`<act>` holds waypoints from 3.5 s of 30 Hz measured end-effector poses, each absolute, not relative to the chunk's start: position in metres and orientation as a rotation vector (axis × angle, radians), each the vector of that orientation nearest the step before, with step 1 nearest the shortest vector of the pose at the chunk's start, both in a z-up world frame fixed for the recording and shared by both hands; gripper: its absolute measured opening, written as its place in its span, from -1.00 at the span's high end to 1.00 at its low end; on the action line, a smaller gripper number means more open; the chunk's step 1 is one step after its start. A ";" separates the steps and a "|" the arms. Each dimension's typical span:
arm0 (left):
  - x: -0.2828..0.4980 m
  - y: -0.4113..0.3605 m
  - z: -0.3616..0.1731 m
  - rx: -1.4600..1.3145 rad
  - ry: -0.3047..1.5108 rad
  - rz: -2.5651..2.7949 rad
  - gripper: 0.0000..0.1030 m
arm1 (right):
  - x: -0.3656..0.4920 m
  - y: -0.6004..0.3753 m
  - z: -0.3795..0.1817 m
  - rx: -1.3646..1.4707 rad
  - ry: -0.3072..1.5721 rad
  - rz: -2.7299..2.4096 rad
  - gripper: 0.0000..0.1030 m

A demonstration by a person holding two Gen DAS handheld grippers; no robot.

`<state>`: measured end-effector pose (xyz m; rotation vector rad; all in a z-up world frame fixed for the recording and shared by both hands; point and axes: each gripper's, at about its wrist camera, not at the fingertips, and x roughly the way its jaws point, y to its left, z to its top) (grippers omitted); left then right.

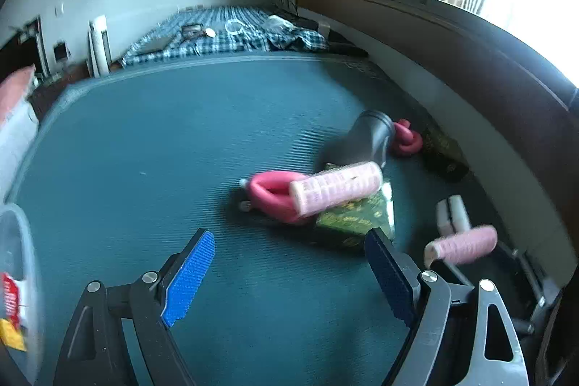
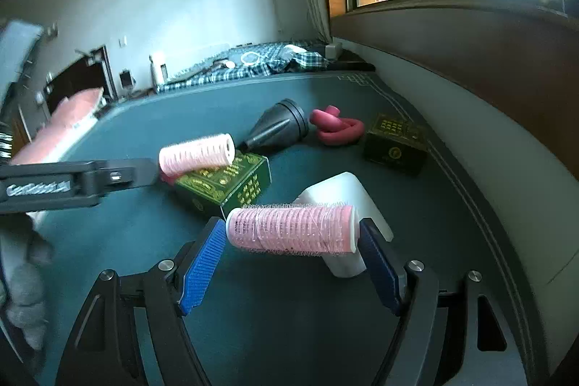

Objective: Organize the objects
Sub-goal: 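Grasp the second pink roller with the left tool while the right tool holds its roller, then carry both pink rollers to the clear bowl and release them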

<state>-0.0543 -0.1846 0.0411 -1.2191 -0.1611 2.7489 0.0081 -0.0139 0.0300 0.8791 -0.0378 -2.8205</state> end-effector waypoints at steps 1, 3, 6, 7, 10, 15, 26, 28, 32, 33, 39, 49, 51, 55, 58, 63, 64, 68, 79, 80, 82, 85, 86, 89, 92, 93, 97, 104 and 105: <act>-0.059 -0.183 0.041 -1.229 -0.193 2.731 -0.71 | 0.008 -0.014 0.030 0.875 -0.049 -2.817 -0.46; -0.065 -0.180 0.042 -1.232 -0.219 2.721 -0.71 | 0.008 -0.014 0.029 0.872 -0.056 -2.805 -0.46; -0.073 -0.174 0.045 -1.219 -0.220 2.731 -0.71 | 0.008 -0.017 0.029 0.869 -0.052 -2.781 -0.46; -0.075 -0.172 0.045 -1.215 -0.219 2.732 -0.71 | 0.007 -0.017 0.028 0.878 -0.062 -2.762 -0.46; -0.081 -0.167 0.046 -1.209 -0.202 2.734 -0.71 | 0.001 -0.015 0.022 0.935 -0.122 -2.679 -0.46; -0.086 -0.167 0.041 -1.233 -0.211 2.734 -0.71 | 0.002 -0.015 0.020 0.936 -0.164 -2.604 -0.46; -0.092 -0.166 0.035 -1.259 -0.221 2.733 -0.71 | 0.002 -0.032 0.008 1.011 -0.162 -2.393 -0.46; -0.093 -0.164 0.035 -1.260 -0.227 2.728 -0.71 | 0.004 -0.031 0.009 1.002 -0.164 -2.394 -0.46; -0.095 -0.157 0.036 -1.256 -0.227 2.719 -0.71 | 0.006 -0.033 0.013 0.978 -0.146 -2.395 -0.46; -0.096 -0.155 0.036 -1.255 -0.227 2.716 -0.71 | 0.007 -0.033 0.014 0.971 -0.146 -2.393 -0.46; -0.103 -0.148 0.030 -1.259 -0.187 2.746 -0.70 | 0.009 -0.032 0.015 0.944 -0.162 -2.356 -0.46; -0.101 -0.156 0.026 -1.237 -0.184 2.758 -0.48 | 0.002 -0.036 0.014 0.939 -0.153 -2.349 -0.46; -0.099 -0.156 0.027 -1.227 -0.175 2.764 -0.48 | 0.002 -0.037 0.014 0.940 -0.152 -2.351 -0.46; -0.095 -0.159 0.028 -1.221 -0.170 2.780 -0.48 | 0.002 -0.038 0.014 0.945 -0.156 -2.355 -0.46; -0.092 -0.166 0.027 -1.233 -0.189 2.786 -0.48 | 0.002 -0.037 0.014 0.946 -0.164 -2.355 -0.46; -0.079 -0.183 0.028 -1.234 -0.211 2.810 -0.48 | 0.002 -0.036 0.014 0.945 -0.164 -2.357 -0.46; -0.076 -0.186 0.029 -1.230 -0.208 2.819 -0.48 | 0.003 -0.036 0.014 0.945 -0.164 -2.359 -0.46; -0.060 -0.198 0.035 -1.207 -0.199 2.862 -0.48 | 0.003 -0.035 0.014 0.946 -0.167 -2.367 -0.46; -0.021 -0.234 0.045 -1.163 -0.195 2.943 -0.48 | 0.004 -0.042 0.014 0.983 -0.111 -2.406 -0.46; -0.018 -0.239 0.045 -1.161 -0.197 2.953 -0.48 | 0.004 -0.042 0.014 0.996 -0.131 -2.395 -0.46; -0.012 -0.246 0.045 -1.161 -0.199 2.965 -0.48 | 0.006 -0.044 0.014 1.011 -0.162 -2.385 -0.46; -0.004 -0.259 0.043 -1.169 -0.211 2.980 -0.48 | 0.010 -0.052 0.018 1.018 -0.178 -2.390 -0.46; -0.001 -0.265 0.043 -1.170 -0.219 2.985 -0.48 | 0.011 -0.056 0.021 1.013 -0.173 -2.393 -0.46; 0.008 -0.282 0.044 -1.166 -0.242 3.008 -0.48 | 0.014 -0.068 0.028 0.996 -0.159 -2.391 -0.46; 0.016 -0.297 0.046 -1.158 -0.263 3.034 -0.48 | 0.018 -0.083 0.037 0.971 -0.146 -2.386 -0.46; 0.019 -0.302 0.046 -1.156 -0.271 3.043 -0.48 | 0.018 -0.087 0.039 0.966 -0.144 -2.385 -0.46; 0.030 -0.327 0.047 -1.156 -0.304 3.083 -0.48 | 0.017 -0.109 0.045 0.960 -0.143 -2.367 -0.46; 0.051 -0.385 0.048 -1.175 -0.347 3.187 -0.49 | 0.009 -0.150 0.050 0.964 -0.159 -2.330 -0.46; 0.054 -0.393 0.048 -1.179 -0.354 3.198 -0.49 | 0.008 -0.158 0.051 0.963 -0.157 -2.321 -0.46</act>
